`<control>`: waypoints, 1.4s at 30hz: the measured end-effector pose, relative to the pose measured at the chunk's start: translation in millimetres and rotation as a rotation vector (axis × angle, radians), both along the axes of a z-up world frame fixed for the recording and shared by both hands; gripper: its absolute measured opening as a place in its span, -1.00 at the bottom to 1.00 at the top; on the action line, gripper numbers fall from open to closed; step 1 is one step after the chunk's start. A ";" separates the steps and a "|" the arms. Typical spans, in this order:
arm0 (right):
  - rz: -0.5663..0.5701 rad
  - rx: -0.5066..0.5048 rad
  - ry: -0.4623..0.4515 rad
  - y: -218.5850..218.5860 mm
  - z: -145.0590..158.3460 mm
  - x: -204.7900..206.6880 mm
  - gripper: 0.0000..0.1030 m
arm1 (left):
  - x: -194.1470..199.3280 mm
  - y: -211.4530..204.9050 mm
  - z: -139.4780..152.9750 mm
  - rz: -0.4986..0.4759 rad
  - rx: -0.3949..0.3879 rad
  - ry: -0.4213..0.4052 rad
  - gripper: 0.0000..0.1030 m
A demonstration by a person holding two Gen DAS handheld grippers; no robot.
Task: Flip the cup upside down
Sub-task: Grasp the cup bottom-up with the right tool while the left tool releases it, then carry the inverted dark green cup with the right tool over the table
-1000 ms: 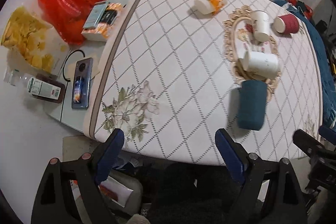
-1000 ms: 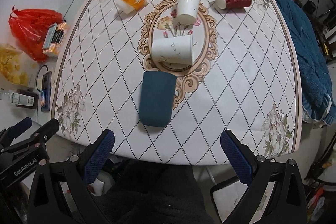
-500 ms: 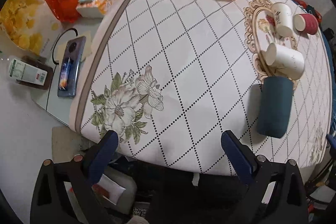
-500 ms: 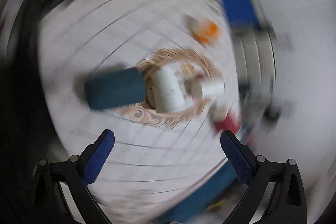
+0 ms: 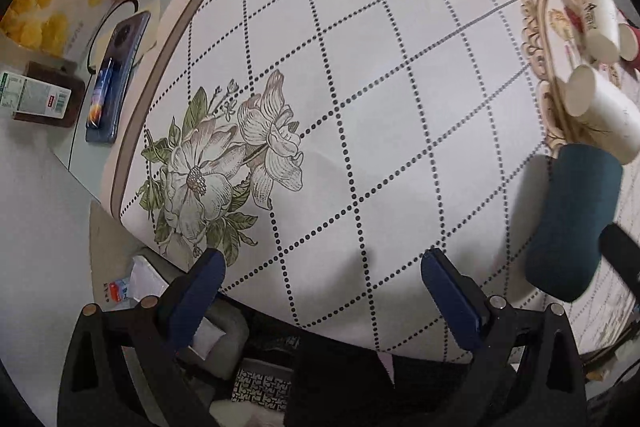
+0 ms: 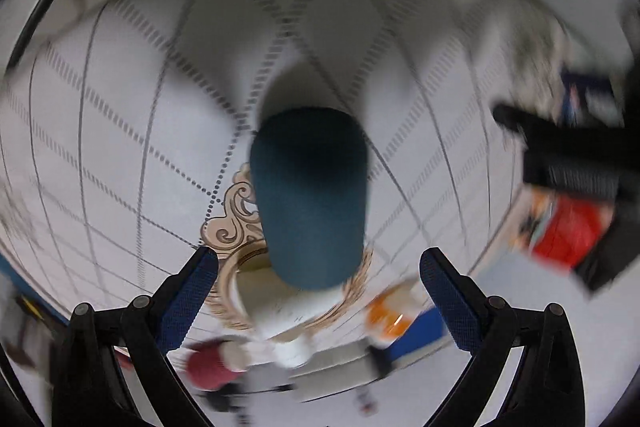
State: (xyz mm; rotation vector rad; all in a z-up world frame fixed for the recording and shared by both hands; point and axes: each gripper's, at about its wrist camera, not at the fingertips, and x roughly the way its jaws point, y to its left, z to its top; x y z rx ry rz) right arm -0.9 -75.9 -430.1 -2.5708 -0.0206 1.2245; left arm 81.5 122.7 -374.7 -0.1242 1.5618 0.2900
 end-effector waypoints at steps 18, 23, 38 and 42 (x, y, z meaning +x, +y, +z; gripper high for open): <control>0.302 -0.124 0.038 -13.0 -33.4 30.8 0.99 | 11.7 4.6 -14.6 0.042 -0.005 0.029 0.96; 0.290 -0.121 0.045 -4.0 -42.2 40.2 0.81 | 12.0 7.0 -15.7 0.035 -0.001 0.031 0.96; 0.186 -0.076 0.068 10.9 -54.2 39.0 0.46 | 18.2 6.1 -13.7 0.011 0.003 0.024 0.96; 0.133 -0.035 0.074 20.7 -52.9 34.7 0.45 | 20.3 4.8 -9.5 0.002 0.012 0.018 0.96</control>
